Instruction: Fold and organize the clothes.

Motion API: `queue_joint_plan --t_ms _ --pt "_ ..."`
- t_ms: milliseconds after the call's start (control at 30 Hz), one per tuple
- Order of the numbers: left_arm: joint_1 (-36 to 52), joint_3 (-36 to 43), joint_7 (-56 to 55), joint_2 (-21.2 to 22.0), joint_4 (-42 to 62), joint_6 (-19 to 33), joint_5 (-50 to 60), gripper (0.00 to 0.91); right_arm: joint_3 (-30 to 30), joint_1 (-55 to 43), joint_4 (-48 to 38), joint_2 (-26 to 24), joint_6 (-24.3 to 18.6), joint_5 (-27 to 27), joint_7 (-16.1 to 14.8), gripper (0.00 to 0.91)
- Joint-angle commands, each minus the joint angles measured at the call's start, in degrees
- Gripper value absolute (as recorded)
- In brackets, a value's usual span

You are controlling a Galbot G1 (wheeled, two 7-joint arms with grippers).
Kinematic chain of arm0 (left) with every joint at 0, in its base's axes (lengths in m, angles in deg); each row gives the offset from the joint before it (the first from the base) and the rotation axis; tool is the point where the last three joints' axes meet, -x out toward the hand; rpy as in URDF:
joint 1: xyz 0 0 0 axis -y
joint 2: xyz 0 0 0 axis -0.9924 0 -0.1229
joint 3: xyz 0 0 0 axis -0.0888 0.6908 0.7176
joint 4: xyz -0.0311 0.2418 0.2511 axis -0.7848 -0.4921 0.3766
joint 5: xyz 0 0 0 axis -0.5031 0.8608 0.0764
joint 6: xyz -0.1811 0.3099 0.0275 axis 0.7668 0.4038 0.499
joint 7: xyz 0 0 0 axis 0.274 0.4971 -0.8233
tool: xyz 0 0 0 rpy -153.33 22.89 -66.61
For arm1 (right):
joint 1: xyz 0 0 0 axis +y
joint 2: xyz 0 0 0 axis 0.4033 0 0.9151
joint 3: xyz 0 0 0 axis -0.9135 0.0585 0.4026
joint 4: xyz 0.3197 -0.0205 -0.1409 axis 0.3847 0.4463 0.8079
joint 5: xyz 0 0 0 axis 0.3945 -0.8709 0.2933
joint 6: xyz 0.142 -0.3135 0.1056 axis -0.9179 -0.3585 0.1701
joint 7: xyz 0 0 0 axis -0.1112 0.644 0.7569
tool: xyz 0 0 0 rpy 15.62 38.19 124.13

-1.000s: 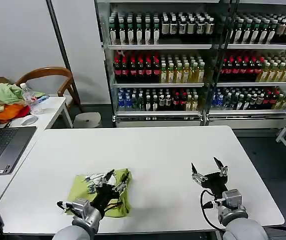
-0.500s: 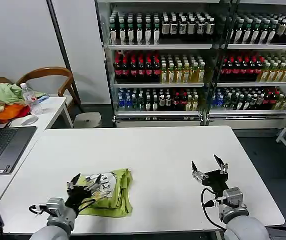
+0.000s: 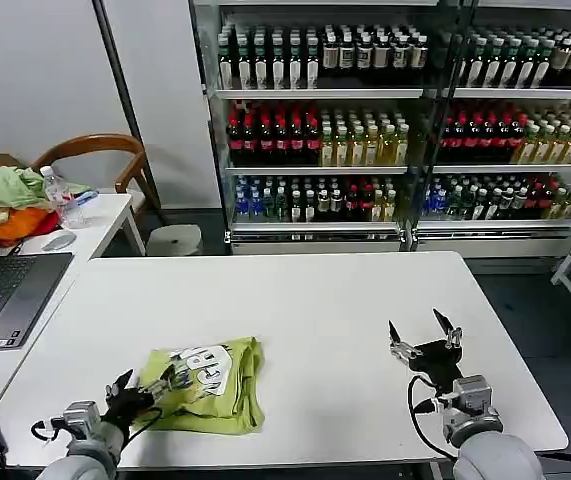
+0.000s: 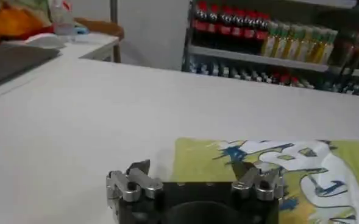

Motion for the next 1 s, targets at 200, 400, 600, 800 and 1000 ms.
queue_joint_plan --t_ms 200,400,600,800,1000 --pt "-0.7 -1.2 1.6 0.7 1.2 -1.1 -3.0 0.04 -0.1 -0.4 -0.6 0.0 -0.2 0.2 0.0 0.907" --pt "-0.1 -1.8 0.7 1.9 0.9 -1.1 -5.7 0.04 -0.4 0.0 -0.5 -0.2 -0.2 0.2 0.0 0.907" --pt "-0.5 -2.2 2.3 2.4 0.1 -2.0 -7.5 0.04 -0.1 -0.2 -0.6 -0.2 -0.2 0.2 0.0 0.907" --pt "-0.9 -2.9 3.1 2.9 0.0 -3.1 -8.5 0.04 0.1 -0.3 -0.9 -0.2 -0.3 0.2 0.0 0.907" --pt "-0.8 -2.6 3.2 2.8 0.5 -2.9 -7.2 0.04 0.4 -0.5 -0.6 -0.4 -0.1 0.3 0.0 0.907"
